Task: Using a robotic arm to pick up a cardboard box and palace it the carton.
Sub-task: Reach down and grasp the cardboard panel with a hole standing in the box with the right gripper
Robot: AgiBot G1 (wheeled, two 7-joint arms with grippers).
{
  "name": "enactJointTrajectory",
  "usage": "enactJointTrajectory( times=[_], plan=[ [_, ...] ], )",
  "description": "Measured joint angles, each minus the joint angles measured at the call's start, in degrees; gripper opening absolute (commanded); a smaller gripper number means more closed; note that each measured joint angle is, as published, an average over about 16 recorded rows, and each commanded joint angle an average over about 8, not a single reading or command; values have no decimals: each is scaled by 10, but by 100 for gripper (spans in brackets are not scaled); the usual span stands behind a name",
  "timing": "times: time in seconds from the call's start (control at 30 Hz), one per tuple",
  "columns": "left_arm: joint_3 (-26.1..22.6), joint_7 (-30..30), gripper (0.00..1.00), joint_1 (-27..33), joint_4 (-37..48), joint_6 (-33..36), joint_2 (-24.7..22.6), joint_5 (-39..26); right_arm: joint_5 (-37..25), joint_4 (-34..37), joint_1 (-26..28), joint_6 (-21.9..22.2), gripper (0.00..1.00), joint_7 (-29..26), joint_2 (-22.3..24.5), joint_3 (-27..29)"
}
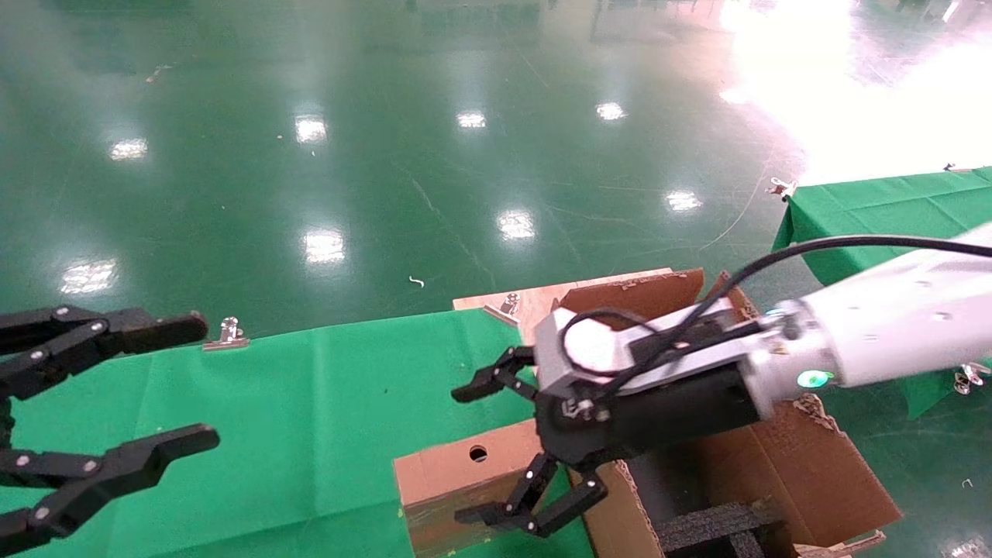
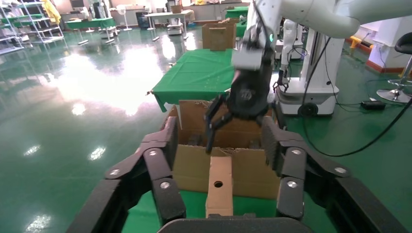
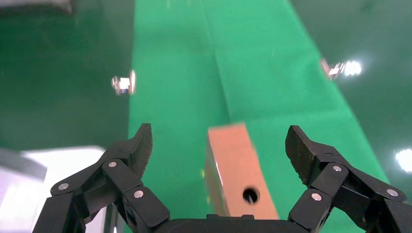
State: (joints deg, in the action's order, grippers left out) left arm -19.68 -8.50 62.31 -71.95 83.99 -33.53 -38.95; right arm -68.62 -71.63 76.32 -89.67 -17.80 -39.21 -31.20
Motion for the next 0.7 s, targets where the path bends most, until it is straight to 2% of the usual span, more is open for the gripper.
enactJointTrajectory(
  times=[0.37, 0.7],
  plan=[
    [0, 0, 0, 0, 0, 0, 0, 0, -137, 33, 97, -8, 100, 25, -61, -113],
    [0, 0, 0, 0, 0, 0, 0, 0, -194, 85, 174, -11, 100, 72, -112, -218]
  ],
)
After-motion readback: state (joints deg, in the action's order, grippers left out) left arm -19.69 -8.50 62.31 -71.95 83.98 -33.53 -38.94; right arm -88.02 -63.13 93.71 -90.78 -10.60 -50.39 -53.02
